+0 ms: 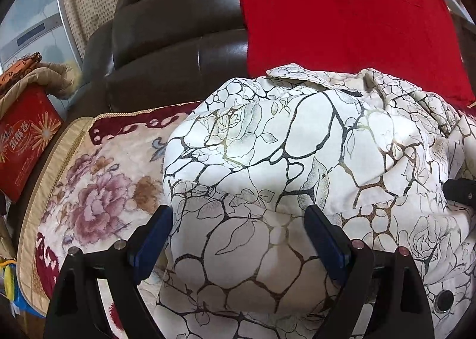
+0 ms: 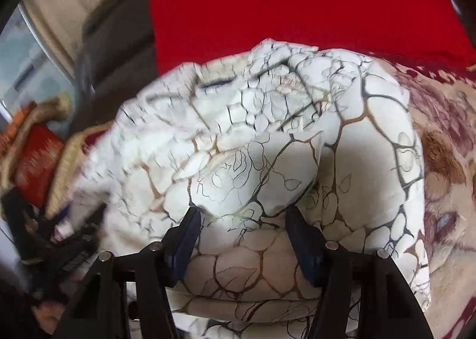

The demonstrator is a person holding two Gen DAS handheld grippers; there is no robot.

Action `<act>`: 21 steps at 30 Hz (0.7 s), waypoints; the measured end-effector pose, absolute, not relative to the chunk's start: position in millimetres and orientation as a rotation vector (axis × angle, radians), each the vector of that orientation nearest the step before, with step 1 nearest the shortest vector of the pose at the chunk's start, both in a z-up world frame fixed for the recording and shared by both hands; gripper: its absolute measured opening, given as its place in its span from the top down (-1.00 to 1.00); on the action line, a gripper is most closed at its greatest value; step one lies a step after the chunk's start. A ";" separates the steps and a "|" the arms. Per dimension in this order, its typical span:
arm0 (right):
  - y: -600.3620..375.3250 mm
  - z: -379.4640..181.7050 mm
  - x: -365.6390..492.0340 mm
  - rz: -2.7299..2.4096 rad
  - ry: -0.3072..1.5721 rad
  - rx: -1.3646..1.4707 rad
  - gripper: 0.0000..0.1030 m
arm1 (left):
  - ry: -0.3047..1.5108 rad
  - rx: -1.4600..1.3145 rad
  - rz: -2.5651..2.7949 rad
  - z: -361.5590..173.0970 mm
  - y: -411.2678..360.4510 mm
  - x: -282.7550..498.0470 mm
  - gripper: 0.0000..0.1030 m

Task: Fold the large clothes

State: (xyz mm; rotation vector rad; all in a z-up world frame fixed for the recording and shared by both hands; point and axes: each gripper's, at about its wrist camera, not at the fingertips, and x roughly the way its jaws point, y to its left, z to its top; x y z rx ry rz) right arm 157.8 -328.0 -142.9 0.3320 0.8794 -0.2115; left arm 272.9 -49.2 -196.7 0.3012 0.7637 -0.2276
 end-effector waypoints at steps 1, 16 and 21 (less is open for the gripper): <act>-323.6 -141.3 158.0 -0.217 0.877 0.302 -0.25 | 0.764 0.300 -0.229 -196.6 -48.9 273.1 -0.75; -315.3 -144.8 161.3 -0.148 0.886 0.338 -0.23 | 0.757 0.300 -0.230 -196.3 -47.9 271.3 -0.75; -313.6 -131.2 147.1 -0.108 0.821 0.372 -0.24 | 0.764 0.268 -0.229 -191.8 -40.6 265.7 -0.75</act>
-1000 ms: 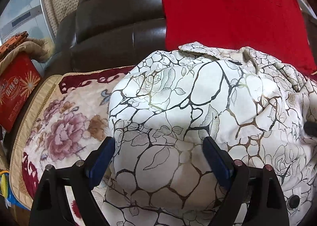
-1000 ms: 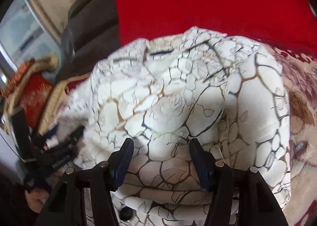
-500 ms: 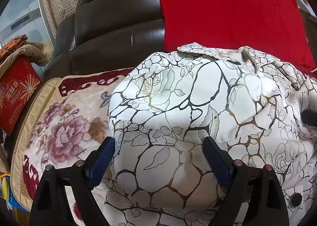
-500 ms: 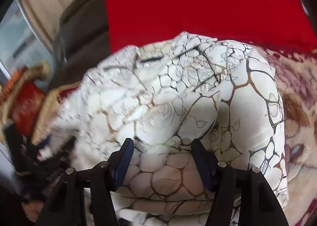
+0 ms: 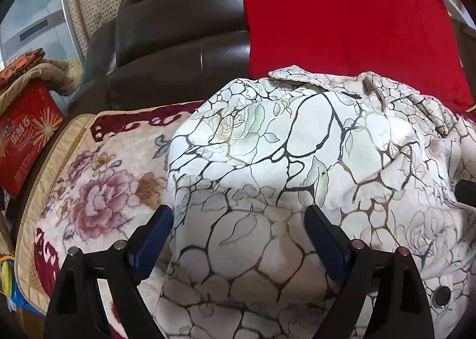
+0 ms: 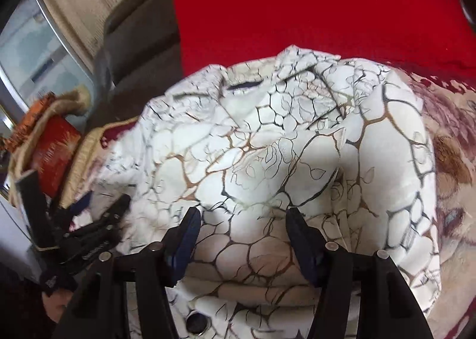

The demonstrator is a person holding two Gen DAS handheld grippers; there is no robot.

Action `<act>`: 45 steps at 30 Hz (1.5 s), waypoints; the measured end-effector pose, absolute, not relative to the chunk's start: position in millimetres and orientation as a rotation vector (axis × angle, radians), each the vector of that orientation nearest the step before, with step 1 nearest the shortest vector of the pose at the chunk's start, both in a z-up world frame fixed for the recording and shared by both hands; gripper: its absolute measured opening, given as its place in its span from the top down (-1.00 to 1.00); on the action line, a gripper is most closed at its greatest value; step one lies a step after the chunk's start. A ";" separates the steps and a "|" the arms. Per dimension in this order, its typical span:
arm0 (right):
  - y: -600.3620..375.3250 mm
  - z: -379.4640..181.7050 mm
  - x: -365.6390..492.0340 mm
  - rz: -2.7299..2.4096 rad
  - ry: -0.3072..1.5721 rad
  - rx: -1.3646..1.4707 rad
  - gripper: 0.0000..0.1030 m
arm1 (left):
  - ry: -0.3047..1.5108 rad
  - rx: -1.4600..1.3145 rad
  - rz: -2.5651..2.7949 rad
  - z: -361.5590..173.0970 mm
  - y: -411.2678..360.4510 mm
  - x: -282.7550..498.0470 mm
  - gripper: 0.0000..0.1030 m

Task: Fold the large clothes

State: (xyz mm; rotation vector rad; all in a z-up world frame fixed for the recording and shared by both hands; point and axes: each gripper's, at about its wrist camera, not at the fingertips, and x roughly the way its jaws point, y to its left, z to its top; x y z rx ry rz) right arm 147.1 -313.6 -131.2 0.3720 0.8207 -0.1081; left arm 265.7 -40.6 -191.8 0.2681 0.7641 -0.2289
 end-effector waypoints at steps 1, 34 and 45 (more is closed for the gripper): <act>-313.8 -128.5 142.4 -0.101 0.812 0.378 -0.24 | 0.765 0.257 -0.231 -189.6 -36.6 262.5 -0.75; -301.9 -215.0 -99.0 -0.300 1.229 0.502 -0.56 | 1.181 0.138 -0.459 -280.7 90.8 125.4 -0.75; -303.6 -269.4 -68.4 -0.251 1.245 0.575 -0.39 | 1.173 0.045 -0.503 -299.8 89.0 147.2 -0.43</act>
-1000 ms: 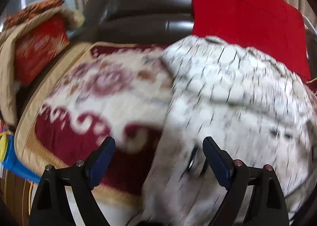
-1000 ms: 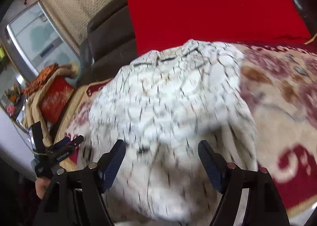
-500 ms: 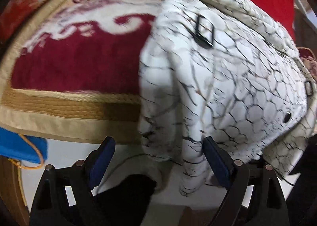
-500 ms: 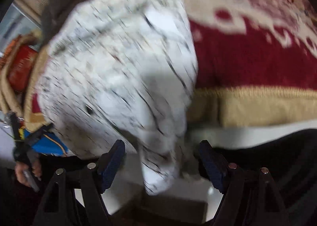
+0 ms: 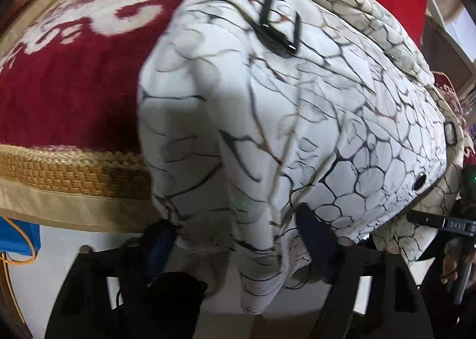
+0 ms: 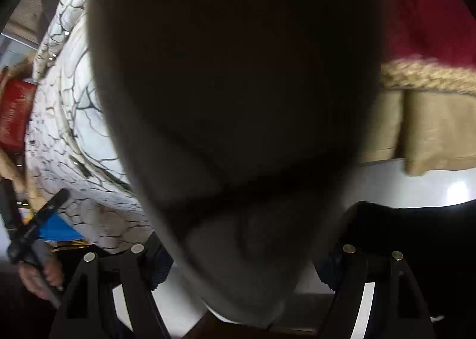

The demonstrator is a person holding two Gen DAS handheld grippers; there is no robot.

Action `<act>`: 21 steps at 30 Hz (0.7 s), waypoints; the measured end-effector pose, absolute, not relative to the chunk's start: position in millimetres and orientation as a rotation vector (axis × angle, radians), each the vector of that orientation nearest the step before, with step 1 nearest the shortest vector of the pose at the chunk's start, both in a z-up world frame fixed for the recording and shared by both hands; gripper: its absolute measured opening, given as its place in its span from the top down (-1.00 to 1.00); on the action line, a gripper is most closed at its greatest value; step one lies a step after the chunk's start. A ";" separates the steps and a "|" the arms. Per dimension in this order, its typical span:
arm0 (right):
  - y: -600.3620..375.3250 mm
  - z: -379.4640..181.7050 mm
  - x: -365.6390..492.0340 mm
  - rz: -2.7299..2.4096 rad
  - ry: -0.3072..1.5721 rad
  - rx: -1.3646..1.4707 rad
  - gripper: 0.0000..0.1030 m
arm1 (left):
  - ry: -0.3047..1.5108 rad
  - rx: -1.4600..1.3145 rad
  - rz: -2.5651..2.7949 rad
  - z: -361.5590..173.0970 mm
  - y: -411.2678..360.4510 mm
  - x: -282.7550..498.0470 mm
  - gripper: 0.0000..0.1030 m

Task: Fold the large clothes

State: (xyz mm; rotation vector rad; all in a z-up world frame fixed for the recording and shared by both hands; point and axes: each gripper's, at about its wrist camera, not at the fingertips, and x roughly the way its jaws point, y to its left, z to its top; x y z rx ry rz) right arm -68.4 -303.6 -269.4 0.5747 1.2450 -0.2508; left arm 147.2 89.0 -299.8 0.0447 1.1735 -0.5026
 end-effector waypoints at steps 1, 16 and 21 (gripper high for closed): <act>-303.5 -267.5 -68.7 -0.237 1.234 0.565 -0.19 | 1.172 0.031 -0.493 -299.6 91.8 148.5 -0.24; -277.3 -147.0 -74.7 0.178 0.929 0.534 0.77 | 1.084 -0.250 -0.775 -223.7 117.3 139.9 0.82; -294.2 -100.0 -60.2 0.201 0.785 0.534 0.77 | 1.003 -0.299 -0.844 -171.1 120.7 165.9 0.82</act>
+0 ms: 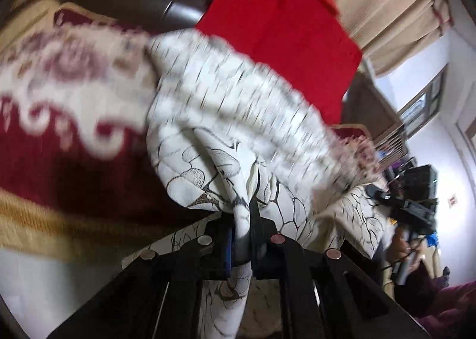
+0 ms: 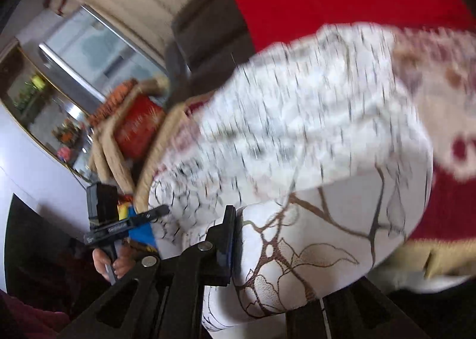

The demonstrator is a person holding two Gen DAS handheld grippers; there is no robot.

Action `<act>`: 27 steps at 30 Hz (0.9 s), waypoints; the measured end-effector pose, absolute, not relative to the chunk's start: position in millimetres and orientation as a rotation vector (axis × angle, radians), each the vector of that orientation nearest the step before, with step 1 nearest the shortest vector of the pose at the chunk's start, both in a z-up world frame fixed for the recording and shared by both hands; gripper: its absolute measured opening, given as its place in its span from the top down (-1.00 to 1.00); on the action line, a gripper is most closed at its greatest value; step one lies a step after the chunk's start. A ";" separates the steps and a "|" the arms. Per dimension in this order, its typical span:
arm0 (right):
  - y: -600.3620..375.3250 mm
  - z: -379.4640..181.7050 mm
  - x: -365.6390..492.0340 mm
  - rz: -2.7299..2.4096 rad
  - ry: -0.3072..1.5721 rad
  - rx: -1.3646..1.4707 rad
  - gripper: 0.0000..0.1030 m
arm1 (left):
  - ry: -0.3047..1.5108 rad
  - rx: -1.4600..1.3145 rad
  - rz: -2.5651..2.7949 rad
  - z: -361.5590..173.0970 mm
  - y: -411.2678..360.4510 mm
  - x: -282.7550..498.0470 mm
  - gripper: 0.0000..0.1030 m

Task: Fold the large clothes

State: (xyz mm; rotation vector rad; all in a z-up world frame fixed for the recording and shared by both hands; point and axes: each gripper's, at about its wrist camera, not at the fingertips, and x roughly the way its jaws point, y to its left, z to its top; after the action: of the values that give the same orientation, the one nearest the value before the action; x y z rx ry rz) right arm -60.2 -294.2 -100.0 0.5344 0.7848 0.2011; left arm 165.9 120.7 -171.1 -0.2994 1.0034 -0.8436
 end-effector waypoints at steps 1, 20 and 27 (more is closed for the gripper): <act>-301.1 -88.9 -54.8 0.197 0.747 0.528 0.78 | 0.985 -0.312 -0.854 -157.3 119.5 179.8 0.82; -535.9 -148.9 106.3 -0.178 0.412 1.384 -0.02 | 1.206 -0.942 -0.669 -255.1 40.1 446.6 0.66; -521.9 -124.0 95.4 -0.117 0.339 1.280 -0.47 | 0.879 -1.033 -0.518 -222.6 91.7 391.4 -0.49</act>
State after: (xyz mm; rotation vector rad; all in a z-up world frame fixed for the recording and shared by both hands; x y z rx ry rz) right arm 95.4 -521.9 -124.0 1.2800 0.3385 -0.1170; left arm 391.4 91.7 -222.6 -1.0326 0.8789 -0.5175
